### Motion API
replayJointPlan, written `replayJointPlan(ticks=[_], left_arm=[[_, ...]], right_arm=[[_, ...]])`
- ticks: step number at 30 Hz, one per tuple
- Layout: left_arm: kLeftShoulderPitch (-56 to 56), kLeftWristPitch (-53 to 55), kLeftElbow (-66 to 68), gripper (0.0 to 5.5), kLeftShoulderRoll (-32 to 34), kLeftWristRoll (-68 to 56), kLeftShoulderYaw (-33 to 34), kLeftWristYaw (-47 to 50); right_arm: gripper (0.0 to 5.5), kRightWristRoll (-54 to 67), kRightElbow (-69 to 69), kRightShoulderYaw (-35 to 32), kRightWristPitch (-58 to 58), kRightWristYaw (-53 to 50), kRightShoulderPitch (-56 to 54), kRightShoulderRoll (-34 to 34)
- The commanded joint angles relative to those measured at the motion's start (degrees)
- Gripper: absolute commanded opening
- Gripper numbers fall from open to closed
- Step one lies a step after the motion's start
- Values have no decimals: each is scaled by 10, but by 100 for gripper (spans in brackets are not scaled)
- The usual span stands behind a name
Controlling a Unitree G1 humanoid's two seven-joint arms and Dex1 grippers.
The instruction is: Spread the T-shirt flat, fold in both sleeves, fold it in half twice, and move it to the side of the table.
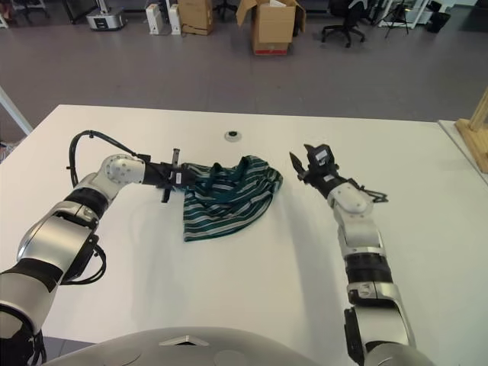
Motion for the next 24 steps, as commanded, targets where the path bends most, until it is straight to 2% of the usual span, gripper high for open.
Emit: replayJointPlan(ticks=[1,3,5,7,11,14,24], left_arm=[[54,-23,-56,1,9,-14,-8,-33],[71,-28,-85,1,13,-13,-15,-41],[104,-37,-150,1,17,-9,-31,-45],[129,-36,-203,0,20,-5,-46,-44],[171,-33,-275,0,40,20,-79,-40],[194,-44,-311,0,57,51,-107,-34],[235,-82,-395,0,85,72,-204,-43]], right_arm=[[217,-14,46,57,5,157,-97,-63],[217,-19,67,78,7,211,-129,-76],[217,-75,165,140,-38,294,-227,-84],[240,-120,250,185,-83,345,-295,-79],[322,-189,381,237,-191,364,-362,-62],[322,-237,444,268,-261,365,-399,-56],[322,-259,507,272,-331,377,-458,5]])
